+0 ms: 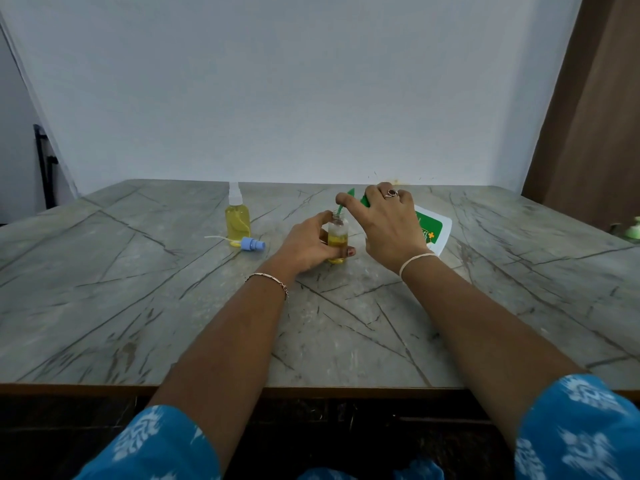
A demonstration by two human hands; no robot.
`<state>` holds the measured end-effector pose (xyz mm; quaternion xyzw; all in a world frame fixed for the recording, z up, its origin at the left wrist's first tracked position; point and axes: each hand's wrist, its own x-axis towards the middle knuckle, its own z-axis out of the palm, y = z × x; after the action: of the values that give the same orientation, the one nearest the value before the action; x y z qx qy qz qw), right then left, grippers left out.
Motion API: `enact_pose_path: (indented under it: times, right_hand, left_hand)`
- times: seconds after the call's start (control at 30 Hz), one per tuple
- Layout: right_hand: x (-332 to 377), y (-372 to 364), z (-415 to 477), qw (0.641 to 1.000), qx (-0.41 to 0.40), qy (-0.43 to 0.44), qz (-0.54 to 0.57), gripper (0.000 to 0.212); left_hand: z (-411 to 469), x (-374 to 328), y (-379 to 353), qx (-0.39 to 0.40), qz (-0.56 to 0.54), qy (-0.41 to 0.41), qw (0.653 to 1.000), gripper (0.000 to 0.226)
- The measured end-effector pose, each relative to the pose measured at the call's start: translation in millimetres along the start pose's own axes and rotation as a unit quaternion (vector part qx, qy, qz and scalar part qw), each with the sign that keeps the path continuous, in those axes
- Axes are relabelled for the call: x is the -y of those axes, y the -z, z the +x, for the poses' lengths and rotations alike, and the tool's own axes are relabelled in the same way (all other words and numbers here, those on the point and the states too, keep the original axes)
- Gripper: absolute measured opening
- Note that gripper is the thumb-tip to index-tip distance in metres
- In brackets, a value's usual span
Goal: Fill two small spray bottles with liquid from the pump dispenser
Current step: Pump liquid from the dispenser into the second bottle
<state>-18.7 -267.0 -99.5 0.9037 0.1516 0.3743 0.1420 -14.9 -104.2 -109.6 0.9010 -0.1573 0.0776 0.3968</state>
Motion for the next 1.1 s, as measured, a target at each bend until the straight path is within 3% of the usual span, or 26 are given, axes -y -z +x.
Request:
enact_pose_path:
  times: [0.27,0.63,0.9,1.1]
  right_hand:
    - [-5.8,-1.2,-7.0,1.000,0.004,0.009,-0.001,0.092]
    - [0.0,2.5,-2.5,1.000,0.007,-0.008,0.003,0.082]
    - [-4.6,0.8,-8.0,1.000,-0.009,0.014,-0.026,0.091]
    - [-0.6,2.8,-5.0,1.000,-0.013,0.000,-0.015,0.077]
  left_hand:
    - [-0.7,-0.9,0.0,0.001,0.001,-0.003,1.000,0.065]
    - [-1.0,-1.4,-0.2,0.002,0.002,-0.012,1.000,0.066]
    - [1.1,1.3,-1.0,-0.004,0.007,-0.008,1.000,0.064]
    - [-0.1,-0.6,-0.7,-0.008,0.010,-0.003,1.000,0.067]
